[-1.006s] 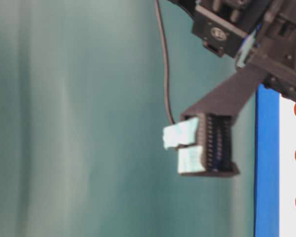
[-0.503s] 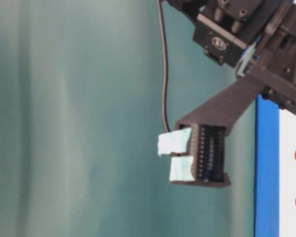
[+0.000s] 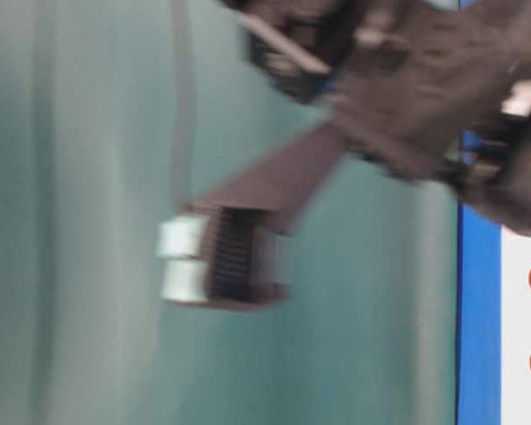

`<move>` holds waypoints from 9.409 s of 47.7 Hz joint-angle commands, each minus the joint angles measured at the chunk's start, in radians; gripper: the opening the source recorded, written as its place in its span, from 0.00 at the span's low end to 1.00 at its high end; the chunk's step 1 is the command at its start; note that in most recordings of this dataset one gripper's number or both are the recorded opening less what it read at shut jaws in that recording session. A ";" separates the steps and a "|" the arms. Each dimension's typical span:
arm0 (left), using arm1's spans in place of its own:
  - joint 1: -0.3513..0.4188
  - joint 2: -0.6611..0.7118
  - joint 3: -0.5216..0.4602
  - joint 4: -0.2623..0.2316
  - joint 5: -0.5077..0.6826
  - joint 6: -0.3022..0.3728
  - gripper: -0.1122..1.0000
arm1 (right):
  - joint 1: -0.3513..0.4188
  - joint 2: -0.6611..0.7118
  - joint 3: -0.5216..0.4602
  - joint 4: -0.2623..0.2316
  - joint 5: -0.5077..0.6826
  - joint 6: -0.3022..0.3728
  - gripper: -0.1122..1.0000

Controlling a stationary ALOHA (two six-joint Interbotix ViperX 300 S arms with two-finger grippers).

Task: Touch the tip of the soldering iron to the mark.
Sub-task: 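Lift the soldering iron and carry it over the white board, then lower the iron tip onto the leftmost red dot, then hold the iron tip pressed on the leftmost red dot, then lift the iron tip and shift it rightward above the strip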

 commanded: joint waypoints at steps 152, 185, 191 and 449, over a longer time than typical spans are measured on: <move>0.002 0.009 -0.005 0.000 -0.021 0.011 0.12 | -0.448 -0.199 -0.110 -0.034 0.545 -0.420 0.16; 0.000 0.009 -0.005 0.000 -0.026 0.011 0.12 | -0.448 -0.190 -0.114 -0.034 0.511 -0.414 0.16; 0.000 0.009 -0.005 0.002 -0.031 0.011 0.12 | -0.451 -0.170 -0.120 -0.037 0.491 -0.416 0.16; 0.000 0.006 -0.005 0.002 -0.041 0.015 0.12 | -0.468 -0.353 0.026 -0.080 0.541 -0.420 0.16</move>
